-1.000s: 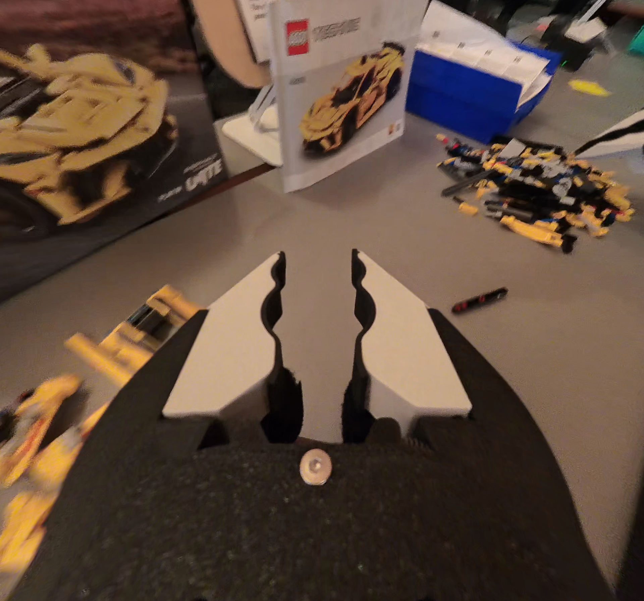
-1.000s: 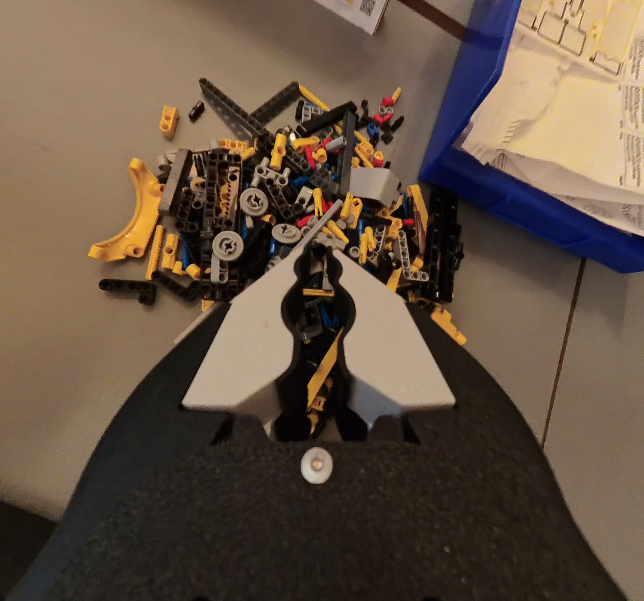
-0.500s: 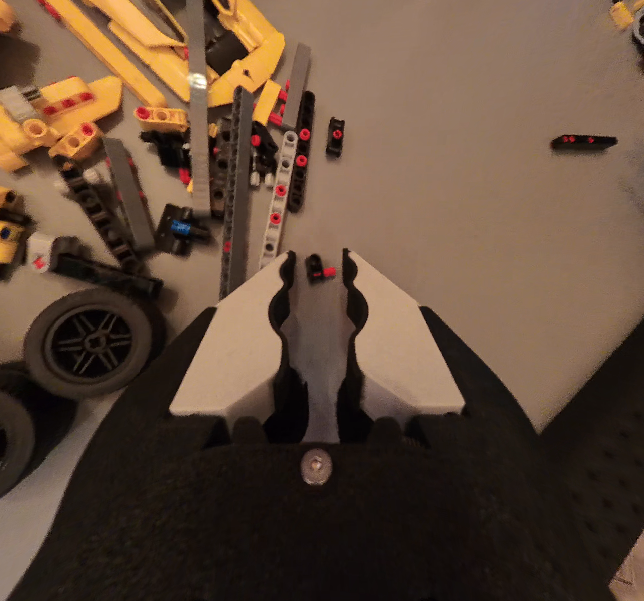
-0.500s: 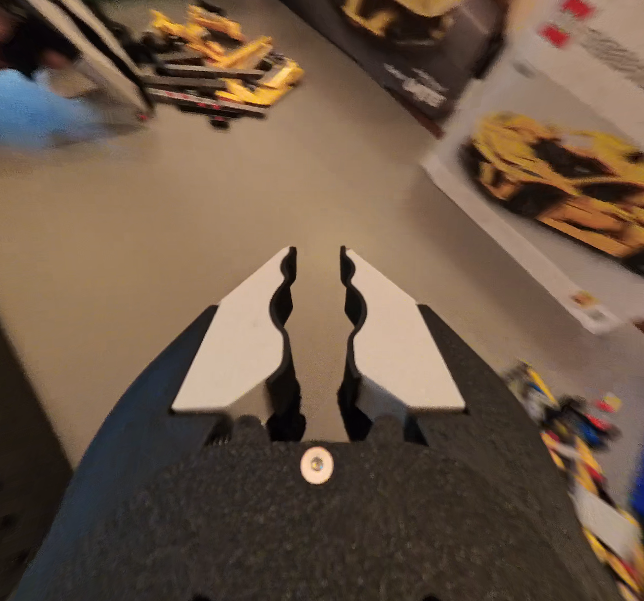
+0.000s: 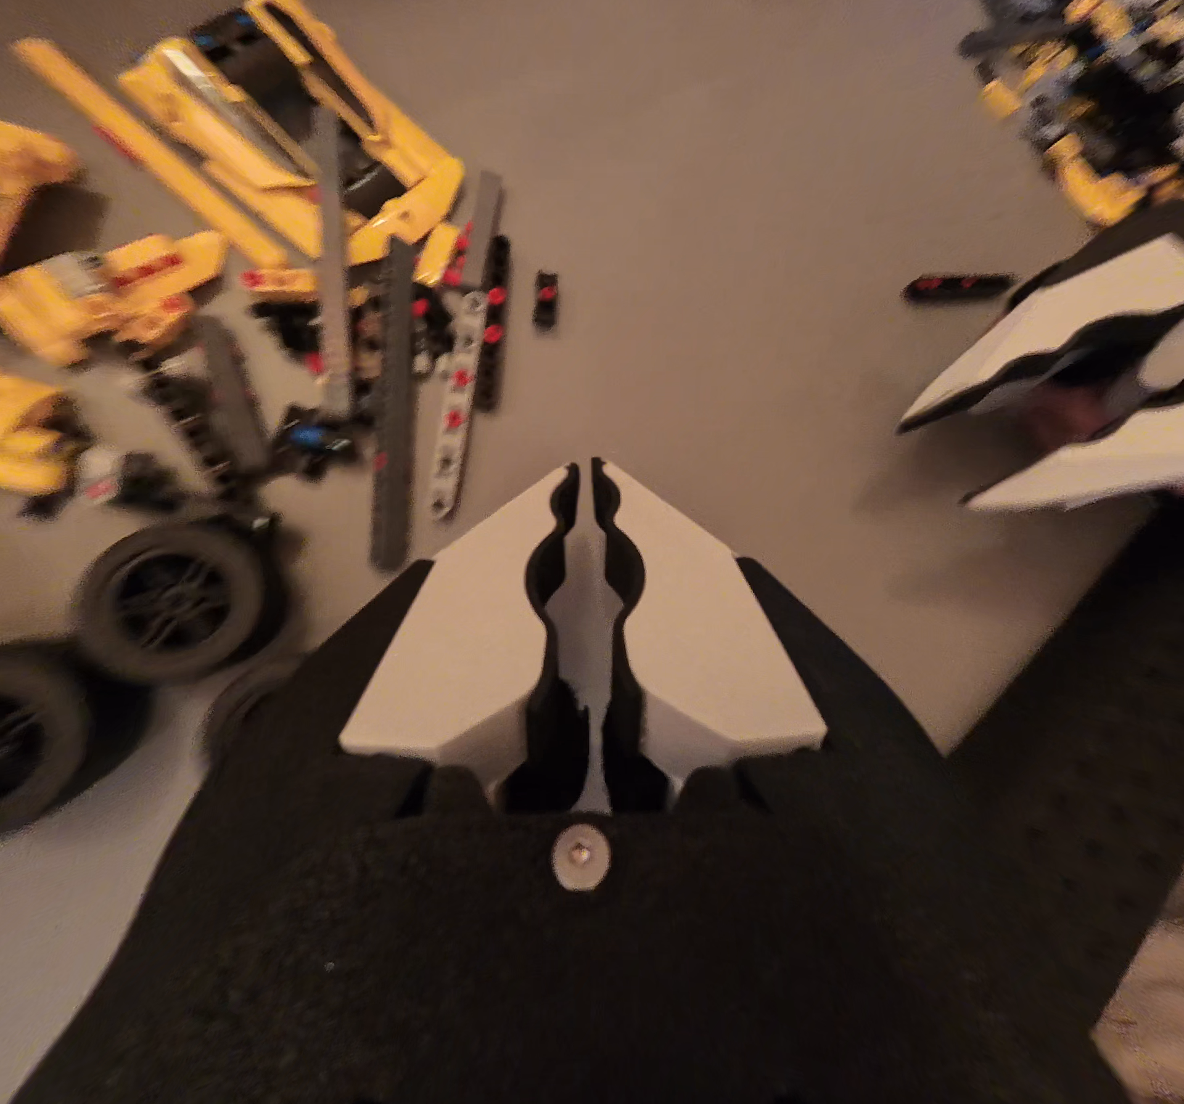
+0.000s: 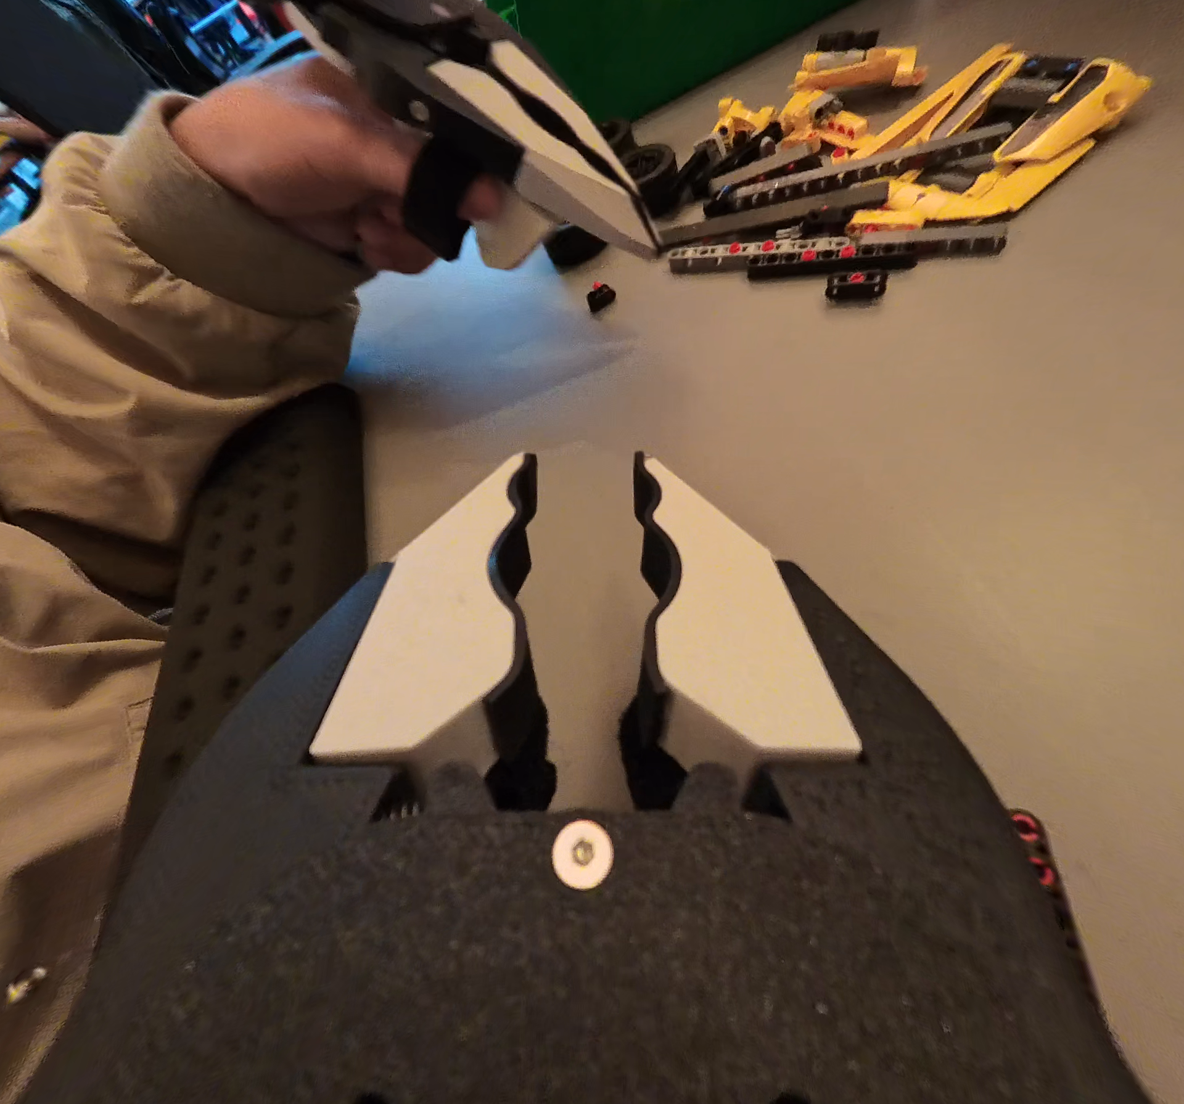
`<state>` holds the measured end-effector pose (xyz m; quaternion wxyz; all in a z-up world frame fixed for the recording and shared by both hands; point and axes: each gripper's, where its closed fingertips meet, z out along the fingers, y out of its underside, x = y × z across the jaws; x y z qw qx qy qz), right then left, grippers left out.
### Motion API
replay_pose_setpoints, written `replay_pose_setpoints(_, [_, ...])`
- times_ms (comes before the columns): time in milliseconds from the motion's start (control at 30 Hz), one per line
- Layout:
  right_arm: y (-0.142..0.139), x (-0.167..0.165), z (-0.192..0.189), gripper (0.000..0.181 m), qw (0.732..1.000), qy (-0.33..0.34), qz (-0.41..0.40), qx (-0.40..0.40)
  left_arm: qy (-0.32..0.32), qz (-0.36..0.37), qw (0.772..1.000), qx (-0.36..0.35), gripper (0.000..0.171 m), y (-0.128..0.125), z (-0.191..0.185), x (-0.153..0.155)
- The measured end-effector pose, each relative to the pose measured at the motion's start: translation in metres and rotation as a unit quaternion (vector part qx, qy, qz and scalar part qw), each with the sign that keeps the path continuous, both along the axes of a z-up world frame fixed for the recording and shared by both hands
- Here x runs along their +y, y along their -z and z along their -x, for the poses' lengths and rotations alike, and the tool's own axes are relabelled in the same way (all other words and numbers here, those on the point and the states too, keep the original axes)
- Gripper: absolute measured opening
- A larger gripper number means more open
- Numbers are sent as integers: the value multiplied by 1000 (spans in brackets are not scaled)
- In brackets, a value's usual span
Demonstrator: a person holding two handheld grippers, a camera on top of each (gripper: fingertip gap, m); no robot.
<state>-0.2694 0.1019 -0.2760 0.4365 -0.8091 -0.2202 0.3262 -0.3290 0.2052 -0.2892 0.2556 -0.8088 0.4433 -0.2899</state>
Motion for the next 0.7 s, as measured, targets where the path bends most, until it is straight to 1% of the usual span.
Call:
replay_pose_setpoints(67, [-2,-5,3,26,999,-7,15,31,-28,-24,999,37,17,-1,34,4])
replay_pose_setpoints(100, [-5,-7,4,25,999,-9,19,45,-50,-28,998,40,23,-3,48,5])
replay_pose_setpoints(167, [-7,-7,2,24,999,-4,18,49,-92,-31,995,22,25,-7,69,1])
replay_pose_setpoints(200, [-7,-6,0,23,999,1,16,43,-102,-27,994,16,26,-5,74,-4])
replay_pose_setpoints(300, [-5,-4,-4,22,1000,7,11,25,-116,-16,993,10,30,11,68,-21])
replay_pose_setpoints(400, [-4,-4,-3,22,1000,5,10,22,-129,-19,991,27,32,29,53,-22])
replay_pose_setpoints(433, [-4,-5,-3,22,1000,4,8,22,-132,-28,990,36,35,33,49,-20])
replay_pose_setpoints(533, [0,-8,-5,22,1000,4,7,12,-147,-64,985,65,34,36,42,-8])
replay_pose_setpoints(567, [0,-8,-5,22,1000,5,7,10,-149,-74,983,75,30,36,41,-5])
replay_pose_setpoints(633, [-2,-9,-7,22,1000,7,3,13,-149,-101,979,94,16,37,40,2])
replay_pose_setpoints(667, [-4,-8,-8,22,1000,8,2,17,-146,-102,979,96,14,37,39,3])
replay_pose_setpoints(700, [-6,-8,-8,22,1000,9,0,21,-139,-105,979,101,7,37,37,2])
